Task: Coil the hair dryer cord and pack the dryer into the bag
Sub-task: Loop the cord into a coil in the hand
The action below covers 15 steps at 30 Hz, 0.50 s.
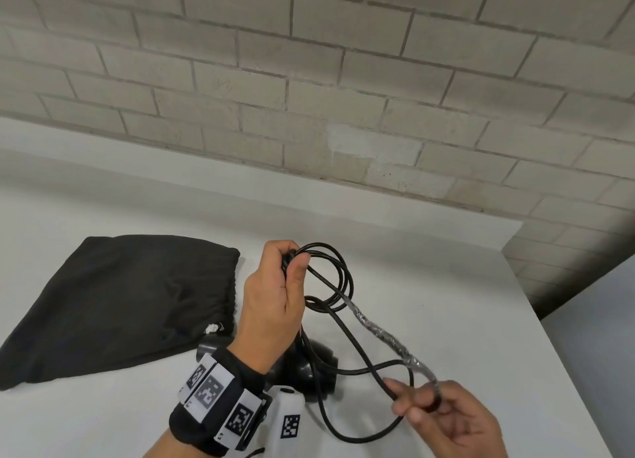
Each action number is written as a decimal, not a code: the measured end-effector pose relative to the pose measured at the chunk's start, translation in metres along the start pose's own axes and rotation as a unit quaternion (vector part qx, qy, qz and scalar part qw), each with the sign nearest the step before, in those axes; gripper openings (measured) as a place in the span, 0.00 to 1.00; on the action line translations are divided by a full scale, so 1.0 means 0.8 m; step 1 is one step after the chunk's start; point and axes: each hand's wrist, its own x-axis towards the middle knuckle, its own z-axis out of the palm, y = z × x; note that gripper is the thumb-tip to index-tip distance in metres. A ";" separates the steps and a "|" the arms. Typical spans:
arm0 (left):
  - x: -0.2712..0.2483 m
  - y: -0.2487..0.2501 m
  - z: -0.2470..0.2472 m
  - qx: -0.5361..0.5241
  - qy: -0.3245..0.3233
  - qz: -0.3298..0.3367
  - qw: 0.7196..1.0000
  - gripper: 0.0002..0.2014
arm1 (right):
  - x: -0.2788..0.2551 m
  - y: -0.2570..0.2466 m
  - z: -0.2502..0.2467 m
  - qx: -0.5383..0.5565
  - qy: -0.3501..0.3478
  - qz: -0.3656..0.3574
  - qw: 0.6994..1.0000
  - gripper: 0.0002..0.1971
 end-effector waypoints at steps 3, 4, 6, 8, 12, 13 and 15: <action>0.000 -0.001 0.001 0.002 -0.006 -0.001 1.000 0.14 | 0.016 -0.026 -0.030 0.232 -0.039 0.122 0.964 0.13; 0.000 -0.001 0.001 0.002 -0.009 0.001 1.000 0.15 | 0.027 -0.040 -0.050 0.319 -0.059 0.122 0.938 0.15; 0.000 -0.001 -0.001 0.003 -0.009 0.012 1.000 0.19 | 0.014 -0.054 -0.060 0.337 -0.029 0.124 0.933 0.14; -0.001 0.000 -0.002 0.000 -0.012 0.025 1.000 0.18 | 0.005 -0.052 -0.059 0.173 -0.056 0.113 0.977 0.15; -0.009 0.007 0.002 0.006 -0.051 0.047 0.998 0.12 | 0.008 -0.069 -0.083 -0.018 -0.136 0.260 0.956 0.32; -0.010 0.007 0.005 0.010 -0.056 0.047 0.997 0.10 | 0.012 -0.075 -0.083 -0.017 -0.126 0.273 0.954 0.32; -0.010 0.007 0.006 0.009 -0.055 0.041 0.998 0.07 | 0.015 -0.081 -0.077 -0.013 -0.082 0.273 0.959 0.34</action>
